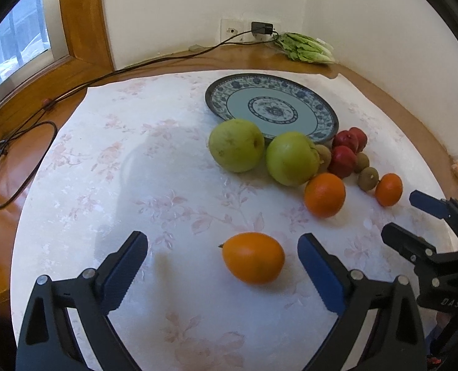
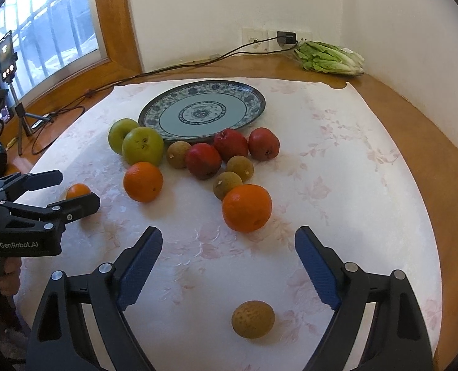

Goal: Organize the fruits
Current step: 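Close the left tool on the orange while the right tool grasps the brown round fruit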

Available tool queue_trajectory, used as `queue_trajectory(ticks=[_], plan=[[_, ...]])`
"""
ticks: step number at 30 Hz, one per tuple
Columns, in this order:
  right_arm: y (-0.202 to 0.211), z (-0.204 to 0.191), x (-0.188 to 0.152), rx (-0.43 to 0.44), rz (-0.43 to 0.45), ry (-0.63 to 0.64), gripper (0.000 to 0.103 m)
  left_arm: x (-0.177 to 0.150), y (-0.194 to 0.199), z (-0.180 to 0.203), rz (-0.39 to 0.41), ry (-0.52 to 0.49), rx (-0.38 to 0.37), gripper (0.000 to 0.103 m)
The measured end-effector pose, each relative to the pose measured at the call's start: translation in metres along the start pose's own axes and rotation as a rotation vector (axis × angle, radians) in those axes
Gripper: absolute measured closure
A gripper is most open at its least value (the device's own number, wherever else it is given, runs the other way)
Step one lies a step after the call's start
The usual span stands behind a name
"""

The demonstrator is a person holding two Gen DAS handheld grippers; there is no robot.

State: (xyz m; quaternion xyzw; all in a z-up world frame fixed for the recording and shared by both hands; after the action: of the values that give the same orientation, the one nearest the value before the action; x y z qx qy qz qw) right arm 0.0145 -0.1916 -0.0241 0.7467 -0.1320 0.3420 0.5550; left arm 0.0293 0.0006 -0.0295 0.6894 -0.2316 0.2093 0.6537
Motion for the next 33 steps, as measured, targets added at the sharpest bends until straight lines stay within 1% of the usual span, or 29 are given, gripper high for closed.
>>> queue_trajectory(ticks=[3, 7, 10, 18, 21, 25, 28, 33], plan=[[0.003, -0.001, 0.001, 0.004, 0.005, 0.006, 0.014, 0.000, 0.003, -0.001, -0.001, 0.000, -0.006, 0.003], [0.010, -0.001, 0.002, 0.004, 0.019, 0.004, 0.015, 0.000, 0.009, -0.002, 0.003, -0.009, 0.015, 0.003], [0.013, -0.001, 0.001, 0.001, 0.024, 0.000, 0.015, -0.001, 0.011, -0.003, 0.003, -0.010, 0.016, 0.003], [0.019, -0.003, -0.001, 0.001, 0.023, 0.009, 0.016, -0.003, 0.013, -0.008, -0.005, 0.016, 0.005, 0.005], [0.021, -0.002, -0.001, 0.005, 0.018, 0.002, 0.019, -0.003, 0.016, -0.008, -0.003, 0.013, 0.005, 0.005], [0.025, -0.003, -0.004, 0.010, 0.020, 0.005, 0.020, -0.004, 0.018, -0.009, 0.004, 0.011, 0.000, 0.006], [0.026, -0.002, -0.006, 0.008, 0.015, 0.002, 0.020, -0.006, 0.017, -0.009, -0.009, 0.010, -0.005, 0.009], [0.028, 0.000, -0.007, 0.022, 0.013, -0.011, 0.020, -0.009, 0.017, -0.014, -0.023, 0.028, -0.021, 0.010]])
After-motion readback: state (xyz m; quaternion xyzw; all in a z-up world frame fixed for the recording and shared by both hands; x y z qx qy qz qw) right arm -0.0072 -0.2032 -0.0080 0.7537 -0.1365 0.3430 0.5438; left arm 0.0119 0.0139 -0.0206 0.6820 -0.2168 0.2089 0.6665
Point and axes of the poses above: each gripper's, at about its wrist camera, not at the fingertips, and y roughly against the way its jaws point, z to its right, x to its top, the point moved 6 cm from there along -y, roughly the way its jaws point, and after that the axes turned 6 degrees about x, right-handed, at the moved point
